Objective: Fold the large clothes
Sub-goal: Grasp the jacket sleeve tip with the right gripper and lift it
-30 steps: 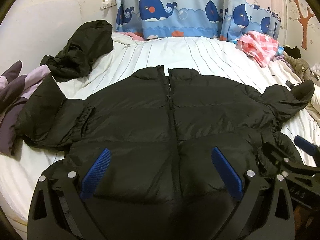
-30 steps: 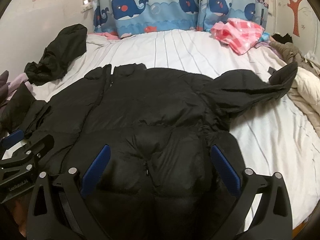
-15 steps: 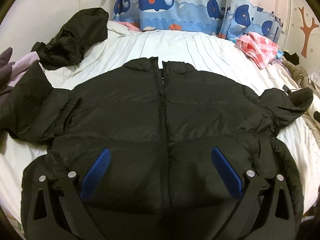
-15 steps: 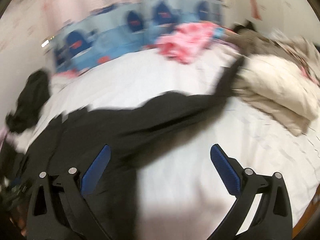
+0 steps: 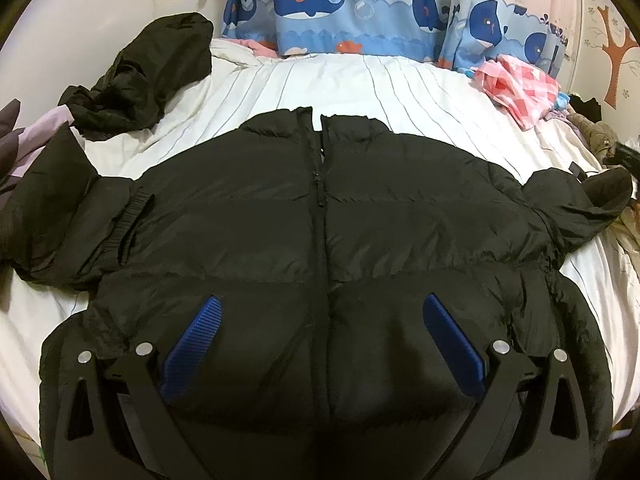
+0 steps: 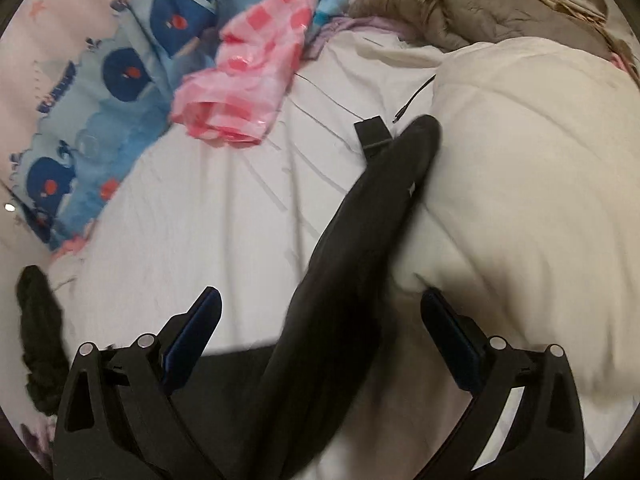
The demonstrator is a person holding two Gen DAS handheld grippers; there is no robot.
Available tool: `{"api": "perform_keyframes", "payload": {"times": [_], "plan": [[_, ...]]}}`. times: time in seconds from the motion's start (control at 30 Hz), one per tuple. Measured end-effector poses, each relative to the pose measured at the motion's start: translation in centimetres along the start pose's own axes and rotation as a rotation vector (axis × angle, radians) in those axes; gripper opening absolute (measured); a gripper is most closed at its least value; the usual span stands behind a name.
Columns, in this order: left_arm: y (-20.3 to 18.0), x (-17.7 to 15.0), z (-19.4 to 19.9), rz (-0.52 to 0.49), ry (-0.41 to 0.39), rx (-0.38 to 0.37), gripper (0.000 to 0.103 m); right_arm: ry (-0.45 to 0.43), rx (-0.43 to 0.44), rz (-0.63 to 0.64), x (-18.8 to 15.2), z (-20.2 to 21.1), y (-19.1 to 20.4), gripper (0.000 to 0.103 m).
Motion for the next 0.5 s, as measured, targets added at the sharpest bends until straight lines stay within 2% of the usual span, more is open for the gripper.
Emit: {"api": "perform_keyframes", "payload": {"times": [0.07,0.1,0.13,0.17,0.2,0.27,0.33,0.37,0.43,0.5], "plan": [[-0.1,0.1,-0.4,-0.004,0.006,0.003,0.097,0.020,0.019,-0.023,0.5,-1.2,-0.4,0.078],[-0.2,0.2,-0.5,-0.002,0.007,0.003,0.097,0.022,0.055,-0.022,0.8,-1.1,-0.3,0.046],[-0.2,0.2,-0.6,0.002,0.006,0.000,0.097,0.015,0.099,-0.005,1.4,-0.5,-0.4,0.031],[-0.2,0.2,-0.6,0.005,0.006,-0.004,0.097,-0.010,0.126,0.005,1.7,0.4,-0.6,0.028],[-0.3,0.2,-0.6,0.006,0.007,-0.008,0.097,-0.056,0.174,0.021,2.0,1.9,-1.0,0.006],[-0.4,0.2,-0.7,0.002,0.008,-0.007,0.097,-0.202,0.319,0.024,1.5,6.6,-2.4,0.003],[-0.4,0.1,-0.7,0.001,0.007,-0.002,0.097,-0.337,0.368,0.049,-0.8,11.1,-4.2,0.003],[-0.4,0.1,-0.7,0.003,0.007,-0.002,0.097,-0.369,0.388,0.053,-2.0,12.2,-5.2,0.003],[-0.4,0.1,-0.8,0.007,0.008,0.001,0.097,-0.350,0.364,0.068,-4.8,12.2,-6.9,0.003],[-0.4,0.0,-1.1,0.008,0.017,0.002,0.097,-0.270,0.372,0.084,-5.9,10.5,-7.5,0.005]]}}
Point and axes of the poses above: each gripper's, at about its wrist camera, not at the fingertips, and z roughly against the way its jaws point, y to its left, x to its top, the point moved 3 cm from there along -z, roughly the way its jaws point, and after that the axes turned 10 degrees about -x, right-handed, at the moved point
